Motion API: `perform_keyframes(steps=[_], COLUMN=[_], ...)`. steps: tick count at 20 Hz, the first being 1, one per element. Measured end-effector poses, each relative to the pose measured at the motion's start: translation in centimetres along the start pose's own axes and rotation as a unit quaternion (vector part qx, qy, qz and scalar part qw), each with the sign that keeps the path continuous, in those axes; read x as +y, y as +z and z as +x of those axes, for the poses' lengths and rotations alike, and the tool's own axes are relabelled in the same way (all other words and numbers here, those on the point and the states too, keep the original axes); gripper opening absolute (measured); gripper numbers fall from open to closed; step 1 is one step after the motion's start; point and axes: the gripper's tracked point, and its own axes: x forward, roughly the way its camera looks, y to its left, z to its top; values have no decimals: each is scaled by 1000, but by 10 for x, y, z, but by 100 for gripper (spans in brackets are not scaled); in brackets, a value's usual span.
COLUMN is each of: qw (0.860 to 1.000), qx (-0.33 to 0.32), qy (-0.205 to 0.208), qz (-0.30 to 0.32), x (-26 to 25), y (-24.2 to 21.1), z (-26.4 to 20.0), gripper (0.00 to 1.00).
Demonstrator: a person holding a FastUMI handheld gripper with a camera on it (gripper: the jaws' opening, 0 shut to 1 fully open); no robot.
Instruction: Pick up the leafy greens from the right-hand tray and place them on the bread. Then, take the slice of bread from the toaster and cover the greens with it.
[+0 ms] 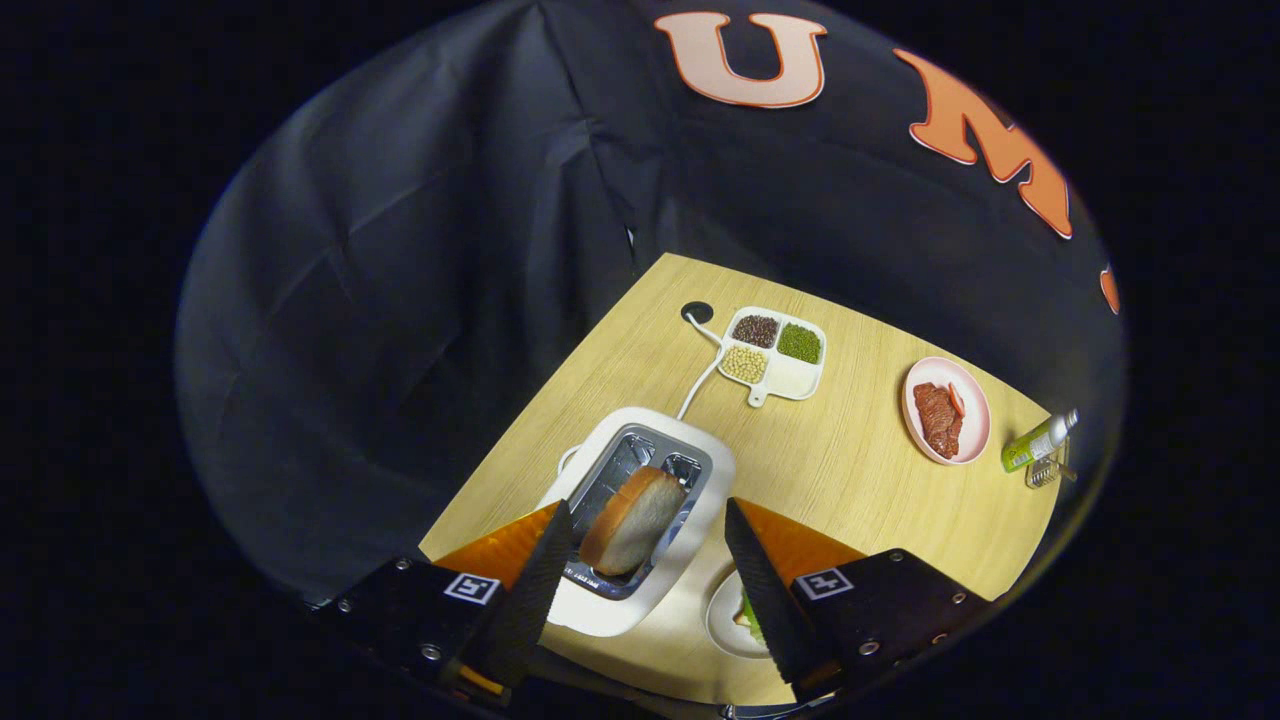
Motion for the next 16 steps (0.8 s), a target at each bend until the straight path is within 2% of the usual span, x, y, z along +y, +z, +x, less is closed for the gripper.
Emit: perform_keyframes(steps=[5, 9, 13, 14, 16], qw=[997, 992, 986, 984, 982], qx=[55, 103, 142, 149, 157], qy=[-16, -36, -51, -49, -47], qz=[52, 70, 77, 80, 91], x=[2, 0, -3, -1, 2], y=[-8, -18, -34, -36, -36], z=[28, 45, 54, 55, 56], gripper=[89, 78, 58, 46, 33])
